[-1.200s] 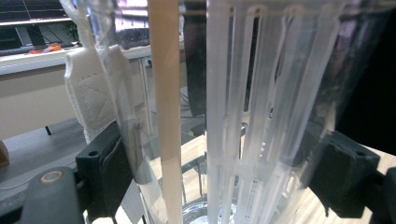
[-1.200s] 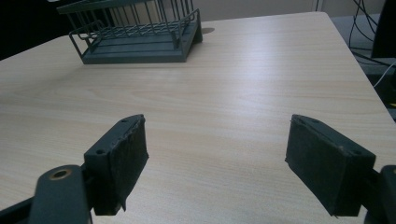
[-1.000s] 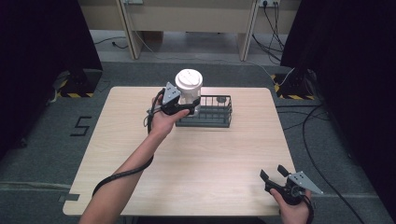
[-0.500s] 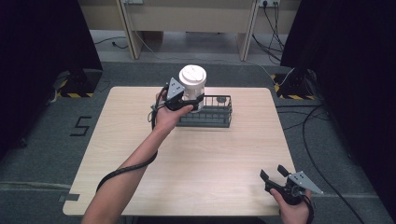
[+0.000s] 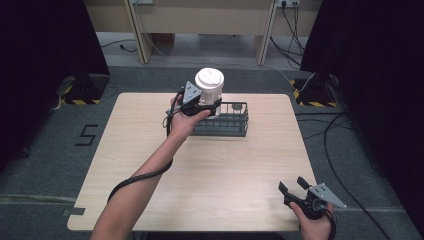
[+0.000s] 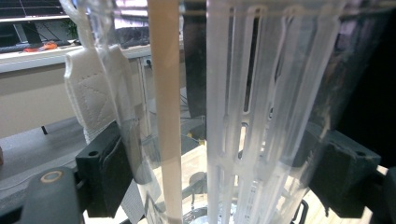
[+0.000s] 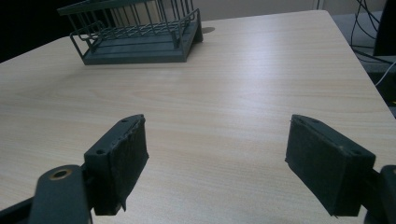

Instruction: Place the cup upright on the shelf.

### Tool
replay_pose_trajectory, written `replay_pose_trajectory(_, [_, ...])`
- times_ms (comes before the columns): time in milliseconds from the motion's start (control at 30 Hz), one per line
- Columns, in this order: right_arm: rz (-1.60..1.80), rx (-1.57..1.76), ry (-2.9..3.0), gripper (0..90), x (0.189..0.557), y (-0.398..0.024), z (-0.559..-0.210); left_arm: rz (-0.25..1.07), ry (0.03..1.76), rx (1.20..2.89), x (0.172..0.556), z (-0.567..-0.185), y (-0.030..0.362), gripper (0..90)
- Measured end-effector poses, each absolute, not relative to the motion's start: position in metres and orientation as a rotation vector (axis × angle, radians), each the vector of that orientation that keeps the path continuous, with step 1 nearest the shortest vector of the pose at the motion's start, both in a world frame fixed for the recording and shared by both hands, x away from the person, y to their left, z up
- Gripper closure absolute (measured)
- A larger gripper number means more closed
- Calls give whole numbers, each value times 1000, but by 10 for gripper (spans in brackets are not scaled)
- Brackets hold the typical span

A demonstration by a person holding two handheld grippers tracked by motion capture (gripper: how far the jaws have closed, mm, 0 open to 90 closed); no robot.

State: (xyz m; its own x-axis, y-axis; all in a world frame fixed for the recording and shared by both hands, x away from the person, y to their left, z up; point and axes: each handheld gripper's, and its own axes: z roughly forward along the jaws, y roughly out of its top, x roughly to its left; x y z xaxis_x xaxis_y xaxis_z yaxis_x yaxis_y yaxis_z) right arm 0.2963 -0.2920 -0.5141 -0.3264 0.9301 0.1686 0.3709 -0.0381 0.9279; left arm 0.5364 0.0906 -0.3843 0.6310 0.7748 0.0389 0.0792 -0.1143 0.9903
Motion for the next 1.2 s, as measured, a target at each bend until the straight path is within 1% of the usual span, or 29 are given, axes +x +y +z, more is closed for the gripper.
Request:
replay_pose_trajectory(500, [1371, 1374, 1710, 211, 296, -293, -514, 693, 769, 1607, 552, -390, 81, 174])
replay_pose_trajectory(1200, [1375, 1376, 1711, 211, 296, -293, -514, 696, 796, 1642, 564, -402, 68, 174])
